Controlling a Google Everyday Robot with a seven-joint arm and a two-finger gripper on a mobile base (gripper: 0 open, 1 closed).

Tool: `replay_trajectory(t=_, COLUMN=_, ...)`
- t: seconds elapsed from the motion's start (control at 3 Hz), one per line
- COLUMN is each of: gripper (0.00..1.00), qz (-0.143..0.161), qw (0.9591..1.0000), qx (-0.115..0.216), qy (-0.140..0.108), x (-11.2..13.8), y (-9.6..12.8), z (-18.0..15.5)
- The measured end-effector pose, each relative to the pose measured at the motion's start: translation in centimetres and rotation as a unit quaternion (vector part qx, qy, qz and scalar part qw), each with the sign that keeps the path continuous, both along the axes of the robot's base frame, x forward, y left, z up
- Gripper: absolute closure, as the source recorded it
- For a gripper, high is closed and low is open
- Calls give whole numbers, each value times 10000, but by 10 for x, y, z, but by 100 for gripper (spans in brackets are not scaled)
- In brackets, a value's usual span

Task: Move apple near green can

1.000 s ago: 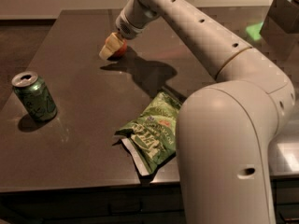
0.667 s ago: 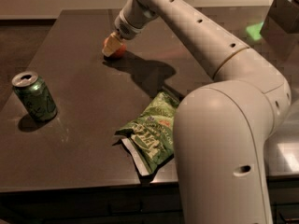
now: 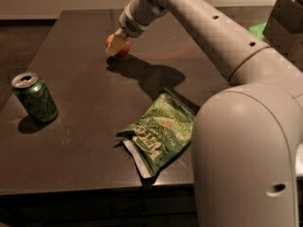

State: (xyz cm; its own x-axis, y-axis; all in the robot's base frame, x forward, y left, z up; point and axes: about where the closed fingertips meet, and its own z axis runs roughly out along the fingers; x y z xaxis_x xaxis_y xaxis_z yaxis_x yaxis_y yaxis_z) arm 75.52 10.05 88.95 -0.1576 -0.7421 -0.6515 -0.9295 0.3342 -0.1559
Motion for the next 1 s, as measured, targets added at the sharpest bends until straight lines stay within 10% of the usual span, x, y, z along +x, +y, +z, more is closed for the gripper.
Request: replay_trajectory(t=1.0, gripper=100, qz=1336, qw=9904, qx=-22, qy=-354, x=-100, y=1, z=28)
